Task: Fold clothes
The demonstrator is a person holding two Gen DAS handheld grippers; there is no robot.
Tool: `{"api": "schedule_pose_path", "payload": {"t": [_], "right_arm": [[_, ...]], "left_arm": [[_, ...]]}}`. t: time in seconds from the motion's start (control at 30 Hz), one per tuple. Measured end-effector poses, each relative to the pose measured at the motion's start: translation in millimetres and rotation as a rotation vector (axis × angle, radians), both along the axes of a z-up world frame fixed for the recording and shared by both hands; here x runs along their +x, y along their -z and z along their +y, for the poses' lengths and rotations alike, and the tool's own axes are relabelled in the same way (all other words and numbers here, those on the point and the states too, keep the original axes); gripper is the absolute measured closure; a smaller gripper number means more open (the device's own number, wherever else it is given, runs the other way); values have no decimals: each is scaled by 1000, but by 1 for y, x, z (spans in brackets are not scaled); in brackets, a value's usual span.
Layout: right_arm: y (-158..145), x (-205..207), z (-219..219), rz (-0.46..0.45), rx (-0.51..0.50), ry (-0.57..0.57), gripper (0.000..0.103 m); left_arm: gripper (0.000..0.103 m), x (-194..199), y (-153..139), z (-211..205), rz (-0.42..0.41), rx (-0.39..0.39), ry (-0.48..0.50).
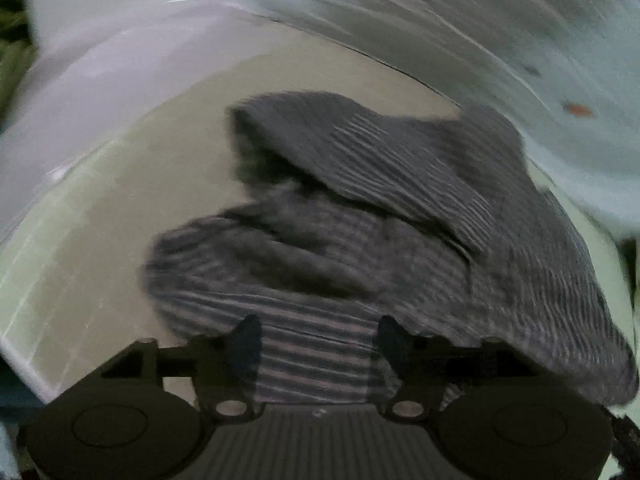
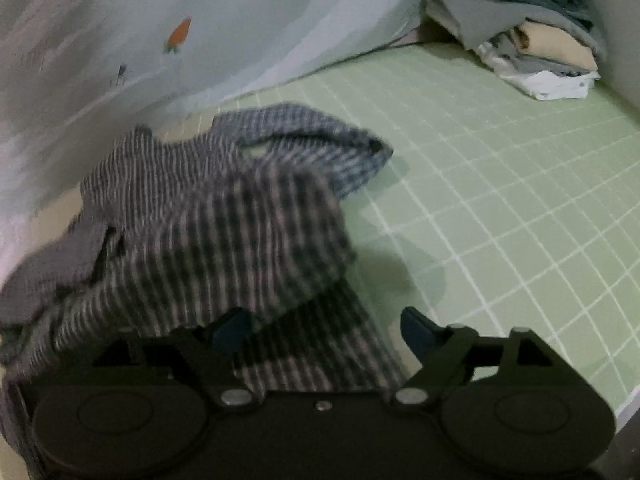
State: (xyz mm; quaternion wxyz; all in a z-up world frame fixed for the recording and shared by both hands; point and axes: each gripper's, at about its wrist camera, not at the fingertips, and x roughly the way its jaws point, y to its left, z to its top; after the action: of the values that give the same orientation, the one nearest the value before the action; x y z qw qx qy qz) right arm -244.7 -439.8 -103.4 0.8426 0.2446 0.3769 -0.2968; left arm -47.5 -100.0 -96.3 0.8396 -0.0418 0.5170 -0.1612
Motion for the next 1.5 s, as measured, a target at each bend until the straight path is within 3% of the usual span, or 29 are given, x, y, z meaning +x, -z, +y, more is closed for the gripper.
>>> {"api": "schedule_pose_path", "payload": {"t": [0.2,0.23,0.27,0.33,0.5,0.7,0.83,1.03,1.3,1.5], "right_arm": [[6,-6,14,42,-9,-48,18],[6,-5,13,47,-8,-51,17],[7,-5,13,50,-7,-52,17],[8,-4,12,54,-3,-54,17],[11,2,10,68,-1,-66,17],[8,8,3,67,-36,-31,17],[-8,7,-8,42,-124,49,11],[-31,11,-22,-44,-179,94,0],[-58,34,-24,-116,-263,70,0],[-78,58,-33,-166,-315,54,0]], "left_arm": [[37,-6,23,-24,11,163,3],[49,-7,27,-21,15,178,-7],[70,-8,30,-16,26,184,-19],[90,-9,34,-1,54,183,-60],[92,-16,25,53,48,204,-246],[77,-21,13,118,58,276,-503],[47,-24,-2,136,35,251,-594],[31,-14,-24,112,-65,215,-542],[27,22,-45,83,-146,180,-493],[25,58,-56,80,-137,136,-527]]}}
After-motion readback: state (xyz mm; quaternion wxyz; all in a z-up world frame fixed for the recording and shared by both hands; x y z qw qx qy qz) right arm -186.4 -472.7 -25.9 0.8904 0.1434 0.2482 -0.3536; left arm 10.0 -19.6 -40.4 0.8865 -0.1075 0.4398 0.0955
